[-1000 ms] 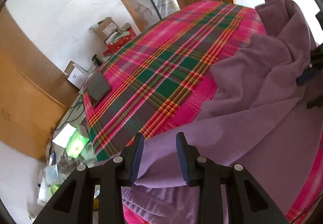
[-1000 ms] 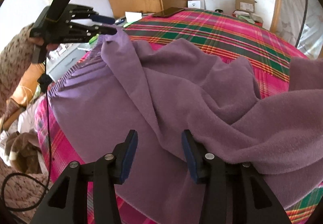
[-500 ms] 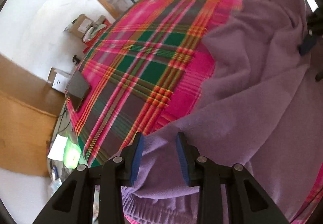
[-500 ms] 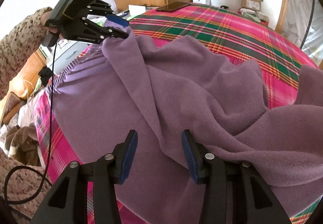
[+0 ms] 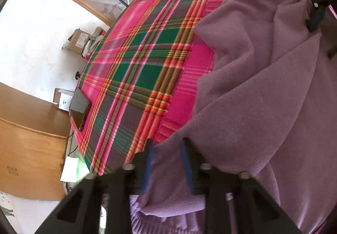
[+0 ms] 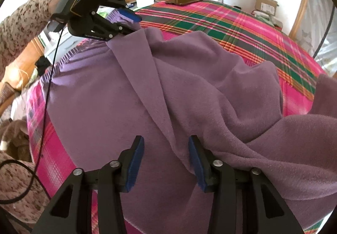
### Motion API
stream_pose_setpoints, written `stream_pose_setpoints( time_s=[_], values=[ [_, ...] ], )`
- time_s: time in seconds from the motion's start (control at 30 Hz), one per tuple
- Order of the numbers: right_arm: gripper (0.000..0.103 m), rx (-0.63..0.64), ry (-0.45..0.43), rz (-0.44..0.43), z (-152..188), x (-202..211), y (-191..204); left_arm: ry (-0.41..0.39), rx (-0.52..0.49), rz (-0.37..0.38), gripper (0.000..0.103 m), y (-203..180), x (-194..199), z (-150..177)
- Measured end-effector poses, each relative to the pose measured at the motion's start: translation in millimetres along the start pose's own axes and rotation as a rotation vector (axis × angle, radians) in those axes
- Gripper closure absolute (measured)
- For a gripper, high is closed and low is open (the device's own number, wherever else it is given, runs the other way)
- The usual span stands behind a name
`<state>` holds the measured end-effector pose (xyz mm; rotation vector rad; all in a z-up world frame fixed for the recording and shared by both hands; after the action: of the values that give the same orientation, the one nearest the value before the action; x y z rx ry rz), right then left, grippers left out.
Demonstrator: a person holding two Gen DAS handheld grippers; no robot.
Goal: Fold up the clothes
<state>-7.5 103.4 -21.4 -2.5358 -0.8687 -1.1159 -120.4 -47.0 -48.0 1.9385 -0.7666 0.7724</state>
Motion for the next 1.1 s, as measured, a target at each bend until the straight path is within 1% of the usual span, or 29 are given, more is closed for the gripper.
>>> stream_pose_setpoints(
  time_s=[0.03,0.07,0.13,0.33,0.43,0.6,0.67,0.73,0.77,0.83,0.97,1.1],
  values=[
    [0.071,0.014,-0.002,0.012,0.1,-0.5,-0.2,-0.002,-0.005,-0.002,0.101,-1.5,0.0,0.4],
    [0.074,0.028,-0.003,0.025,0.2,-0.9,-0.4,-0.003,-0.010,-0.004,0.101,-3.1,-0.1,0.8],
    [0.086,0.031,-0.010,0.031,-0.1,-0.5,-2.8,-0.021,-0.005,-0.012,0.101,-2.9,1.6,0.8],
    [0.094,0.042,-0.015,0.020,0.7,1.8,-2.1,-0.066,0.067,-0.034,0.101,11.7,15.0,0.3],
    [0.098,0.038,-0.038,0.014,-1.9,5.8,-1.6,-0.091,0.095,-0.060,0.101,18.8,25.5,-0.7],
    [0.100,0.023,-0.085,-0.012,-10.3,16.3,2.5,-0.132,0.136,-0.102,0.101,25.2,44.0,0.8],
    [0.100,0.031,-0.096,-0.017,-11.5,19.3,5.2,-0.144,0.166,-0.097,0.101,29.2,49.2,3.6],
    [0.100,0.037,-0.104,-0.009,-11.9,21.7,7.2,-0.152,0.175,-0.108,0.101,30.6,52.7,6.8],
    [0.100,0.038,-0.118,0.000,-12.3,24.1,7.8,-0.150,0.179,-0.103,0.101,29.9,53.9,8.4],
    [0.100,0.038,-0.144,0.017,-16.4,28.8,6.3,-0.154,0.181,-0.123,0.101,31.2,56.3,9.8],
    [0.100,0.041,-0.190,0.077,-38.6,32.3,-7.5,-0.165,0.206,-0.146,0.101,37.0,60.2,9.6],
    [0.100,0.043,-0.236,0.138,-60.9,36.0,-21.4,-0.173,0.244,-0.184,0.101,49.1,59.8,7.6]
  ],
)
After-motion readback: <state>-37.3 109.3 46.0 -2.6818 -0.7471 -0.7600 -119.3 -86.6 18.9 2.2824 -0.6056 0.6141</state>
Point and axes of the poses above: each gripper's, at about its wrist camera, not at the fingertips, and x roughly against the way its jaws point, y to its left, z to its underside, the point moved 5 cm from there along -x, roughly the way its jaws point, and after that the axes turned 12 degrees about -y, right-handed, at the moved point
